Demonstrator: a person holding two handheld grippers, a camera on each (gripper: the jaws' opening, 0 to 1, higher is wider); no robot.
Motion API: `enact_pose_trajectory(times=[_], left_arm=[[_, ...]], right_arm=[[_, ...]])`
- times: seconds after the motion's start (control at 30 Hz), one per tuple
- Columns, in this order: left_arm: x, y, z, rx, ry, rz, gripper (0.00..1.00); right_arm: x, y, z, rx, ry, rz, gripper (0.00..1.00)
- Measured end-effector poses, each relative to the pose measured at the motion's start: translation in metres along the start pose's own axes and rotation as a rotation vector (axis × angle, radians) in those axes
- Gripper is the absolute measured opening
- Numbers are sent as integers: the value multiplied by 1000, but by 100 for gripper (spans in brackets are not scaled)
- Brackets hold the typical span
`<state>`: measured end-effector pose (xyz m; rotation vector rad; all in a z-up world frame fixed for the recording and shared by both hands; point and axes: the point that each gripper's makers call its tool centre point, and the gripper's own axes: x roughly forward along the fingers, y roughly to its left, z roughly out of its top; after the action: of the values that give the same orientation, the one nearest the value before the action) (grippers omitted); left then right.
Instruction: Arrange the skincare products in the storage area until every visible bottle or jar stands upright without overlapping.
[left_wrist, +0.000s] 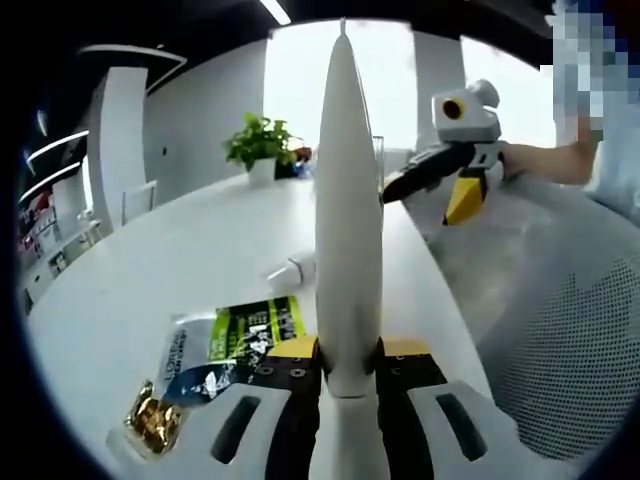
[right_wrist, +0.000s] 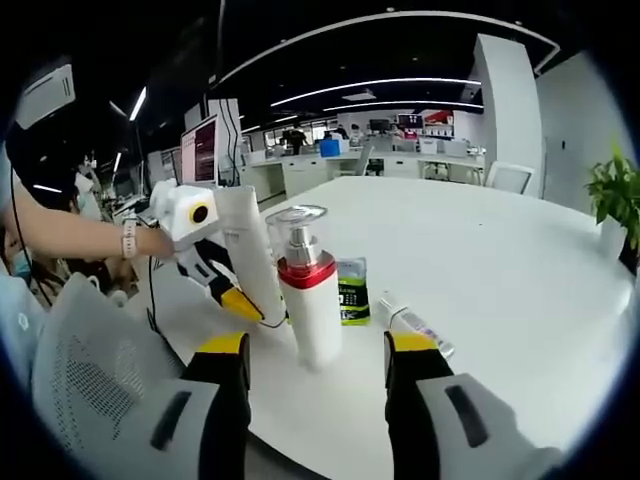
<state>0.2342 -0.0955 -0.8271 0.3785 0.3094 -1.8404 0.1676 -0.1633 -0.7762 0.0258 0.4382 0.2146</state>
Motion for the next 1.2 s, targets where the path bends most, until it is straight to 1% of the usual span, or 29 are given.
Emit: enact_pose_trajectory(times=[0.17, 0.3, 0.47, 0.53, 0.7, 0.8, 0.93, 1.03, 1.1, 1.2], left_arm=[[0, 0, -1, 2, -2, -6, 17], [0, 0, -1, -10, -13, 1, 17], [2, -2, -2, 0, -4, -7, 17], [2, -2, -2, 9, 1, -8, 18], [3, -2, -4, 10, 15, 1, 18], [5, -2, -13, 23, 52, 12, 18], [3, -2, -14, 2, 46, 14, 21], [1, -3, -21, -13, 75, 24, 23], [0, -2, -25, -25, 91, 36, 23], [-3, -2, -25, -19, 93, 58, 20]], right_arm=[[0, 0, 0, 1, 2, 1, 54], [0, -1, 0, 5, 1, 0, 54], [1, 0, -1, 7, 5, 9, 54], [2, 2, -2, 23, 7, 22, 54], [2, 2, -2, 33, 2, 23, 55], [2, 2, -1, 31, 1, 23, 54], [1, 2, -2, 30, 2, 21, 54], [2, 2, -1, 29, 1, 25, 54], [2, 3, -1, 22, 5, 29, 54], [3, 4, -2, 28, 14, 44, 55]])
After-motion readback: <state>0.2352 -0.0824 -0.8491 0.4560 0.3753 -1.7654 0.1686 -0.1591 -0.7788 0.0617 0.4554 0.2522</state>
